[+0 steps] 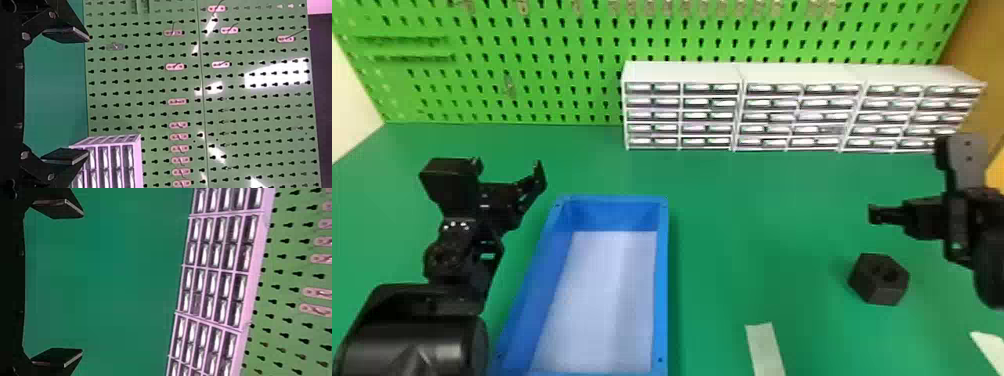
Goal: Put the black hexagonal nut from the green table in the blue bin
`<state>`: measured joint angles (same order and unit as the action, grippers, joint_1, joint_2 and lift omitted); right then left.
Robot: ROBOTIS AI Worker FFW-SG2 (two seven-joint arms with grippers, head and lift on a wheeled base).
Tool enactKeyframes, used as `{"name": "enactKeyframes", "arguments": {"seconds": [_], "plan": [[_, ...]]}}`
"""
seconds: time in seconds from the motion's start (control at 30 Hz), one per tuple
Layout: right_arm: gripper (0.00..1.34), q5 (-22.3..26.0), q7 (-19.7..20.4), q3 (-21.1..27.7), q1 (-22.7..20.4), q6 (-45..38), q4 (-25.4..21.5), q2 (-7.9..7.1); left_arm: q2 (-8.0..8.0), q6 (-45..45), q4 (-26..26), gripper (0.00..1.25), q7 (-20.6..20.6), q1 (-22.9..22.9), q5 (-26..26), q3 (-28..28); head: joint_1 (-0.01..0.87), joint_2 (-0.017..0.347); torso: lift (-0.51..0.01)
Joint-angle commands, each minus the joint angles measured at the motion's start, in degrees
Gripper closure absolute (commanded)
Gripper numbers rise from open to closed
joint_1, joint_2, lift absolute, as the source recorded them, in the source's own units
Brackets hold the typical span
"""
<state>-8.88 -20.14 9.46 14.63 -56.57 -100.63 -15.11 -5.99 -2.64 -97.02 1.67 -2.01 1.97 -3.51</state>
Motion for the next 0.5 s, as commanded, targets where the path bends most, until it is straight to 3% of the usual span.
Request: {"name": "enactKeyframes", "arguments": {"seconds": [0.0,0.23,0.47], "plan": [[0.07,-4.0,-3.0,-1.0,1.8,-4.3,0.8,-1.86,0.01,0.0,0.0,0.24,0.0,0.0,-0.1,0.0,0.686,0.052,-0.097],[0.07,-8.8,-11.5,-2.4,4.4,-6.6,5.7,-4.14,-0.08,0.0,0.0,0.24,0.0,-0.1,-0.4,0.1,0.686,0.052,-0.097],[0.07,-11.6,-16.5,-4.2,6.0,-8.4,9.5,-5.46,-0.08,0.0,0.0,0.24,0.0,0.0,-0.4,0.0,0.686,0.052,-0.097]]}}
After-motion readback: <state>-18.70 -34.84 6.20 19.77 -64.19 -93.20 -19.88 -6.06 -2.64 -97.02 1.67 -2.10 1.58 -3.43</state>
